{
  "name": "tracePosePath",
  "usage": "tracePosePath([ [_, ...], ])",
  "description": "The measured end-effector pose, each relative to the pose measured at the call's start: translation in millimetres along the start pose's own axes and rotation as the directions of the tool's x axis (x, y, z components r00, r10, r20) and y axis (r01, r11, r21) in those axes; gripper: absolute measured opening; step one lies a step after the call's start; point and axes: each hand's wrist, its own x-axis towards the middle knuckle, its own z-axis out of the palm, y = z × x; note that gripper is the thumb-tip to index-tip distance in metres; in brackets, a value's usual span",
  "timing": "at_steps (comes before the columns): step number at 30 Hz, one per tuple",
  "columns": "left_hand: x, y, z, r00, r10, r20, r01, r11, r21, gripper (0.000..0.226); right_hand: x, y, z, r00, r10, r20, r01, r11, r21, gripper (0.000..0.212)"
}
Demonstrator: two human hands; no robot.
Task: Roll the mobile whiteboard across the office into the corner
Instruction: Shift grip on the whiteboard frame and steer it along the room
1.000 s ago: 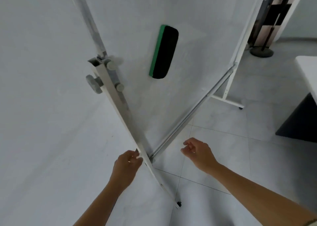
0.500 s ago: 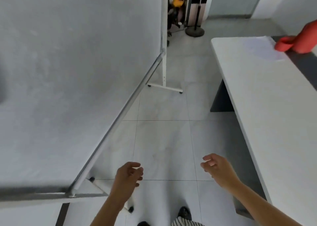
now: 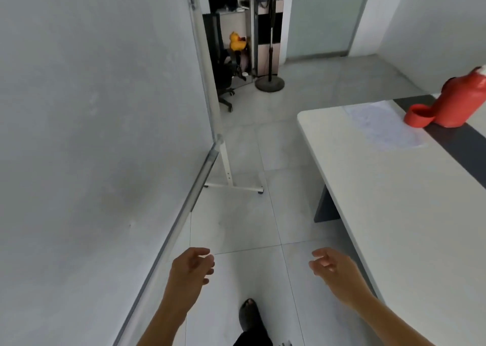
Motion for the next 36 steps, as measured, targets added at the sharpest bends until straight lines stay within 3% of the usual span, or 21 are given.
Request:
tracePosePath([
  [10,191.9,206.3,12.4,0.968,0.248,-0.043,-0.245,0.968,0.059,0.01,213.9,-149.2,-59.8,0.985,-0.167,-0.052,0.171,0.982,0.083,0.006],
  [15,271.4,272.3,19.1,0.935,0.311,-0.172,-0.3,0.95,0.088,0.01,362.3,-242.6,-74.8,0.937,-0.349,-0.002,0.347,0.929,0.128,0.022],
  [17,296.4,295.6,21.9,0.92,0.309,-0.242,-0.297,0.951,0.084,0.012,421.8,-296.7,-74.6,0.884,-0.467,0.031,0.459,0.879,0.131,0.041],
  [19,315.0,319.4,24.8,0.91,0.285,-0.3,-0.273,0.958,0.084,0.012,468.4,-359.9,-70.4,0.812,-0.581,0.066,0.567,0.81,0.149,0.044],
  [23,337.4,358.1,24.8,0.884,0.243,-0.4,-0.238,0.969,0.063,0.014,539.5,-473.0,-38.8,0.608,-0.765,0.21,0.742,0.642,0.192,0.055],
  [30,370.4,362.4,14.6,0.85,0.112,-0.516,-0.116,0.993,0.024,0.014,599.1,-531.6,5.4,0.385,-0.876,0.291,0.881,0.443,0.168,0.032],
  [36,402.3,335.6,-5.8,0.801,-0.014,-0.599,-0.01,0.999,-0.036,0.014,634.2,-580.1,46.1,0.307,-0.87,0.385,0.859,0.428,0.281,0.026],
])
